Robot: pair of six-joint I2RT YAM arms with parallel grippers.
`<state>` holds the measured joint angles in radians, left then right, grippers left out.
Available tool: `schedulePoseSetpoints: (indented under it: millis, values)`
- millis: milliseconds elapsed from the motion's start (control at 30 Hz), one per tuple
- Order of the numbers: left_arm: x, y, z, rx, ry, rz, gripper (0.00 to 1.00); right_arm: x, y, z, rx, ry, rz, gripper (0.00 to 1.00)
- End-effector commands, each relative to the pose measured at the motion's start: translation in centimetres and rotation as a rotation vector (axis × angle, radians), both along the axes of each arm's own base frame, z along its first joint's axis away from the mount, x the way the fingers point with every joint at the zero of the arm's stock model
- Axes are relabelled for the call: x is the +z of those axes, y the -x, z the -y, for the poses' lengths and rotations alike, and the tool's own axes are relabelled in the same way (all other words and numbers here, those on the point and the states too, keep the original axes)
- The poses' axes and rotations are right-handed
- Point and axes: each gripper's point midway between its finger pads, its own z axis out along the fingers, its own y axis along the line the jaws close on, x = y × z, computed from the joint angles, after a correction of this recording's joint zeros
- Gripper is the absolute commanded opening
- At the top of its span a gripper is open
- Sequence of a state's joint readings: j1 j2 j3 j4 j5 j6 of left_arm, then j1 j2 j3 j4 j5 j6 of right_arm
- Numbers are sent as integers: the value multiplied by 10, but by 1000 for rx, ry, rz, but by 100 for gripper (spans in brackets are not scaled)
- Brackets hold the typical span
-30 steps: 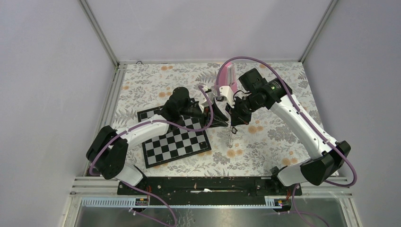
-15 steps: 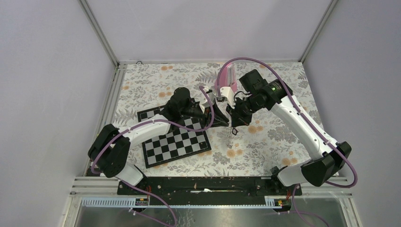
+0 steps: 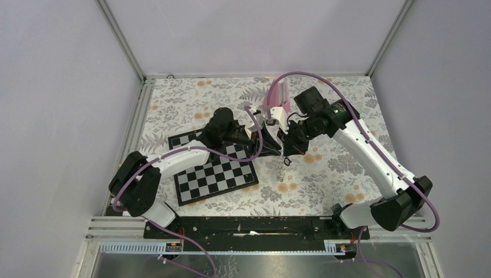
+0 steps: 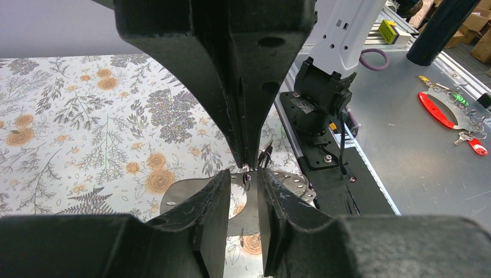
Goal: Put the keys on the keyring
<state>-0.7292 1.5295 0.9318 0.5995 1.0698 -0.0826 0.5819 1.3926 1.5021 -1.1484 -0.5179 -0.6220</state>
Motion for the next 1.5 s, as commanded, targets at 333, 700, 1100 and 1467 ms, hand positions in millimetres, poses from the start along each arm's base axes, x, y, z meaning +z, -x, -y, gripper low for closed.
schedulePoseSetpoints:
  millis: [333, 700, 1100, 1467]
  values:
    - [8, 15, -5, -47, 83, 27, 31, 7, 5, -8, 21, -72, 49, 0]
    - [7, 12, -6, -34, 101, 19, 31, 10, 7, -8, 21, -92, 60, 0]
    - [8, 8, -2, -32, 105, -9, 23, 11, 8, -10, 21, -102, 56, 0]
    - [10, 9, -2, -37, 111, -11, 23, 6, 10, -7, 20, -94, 52, 0]
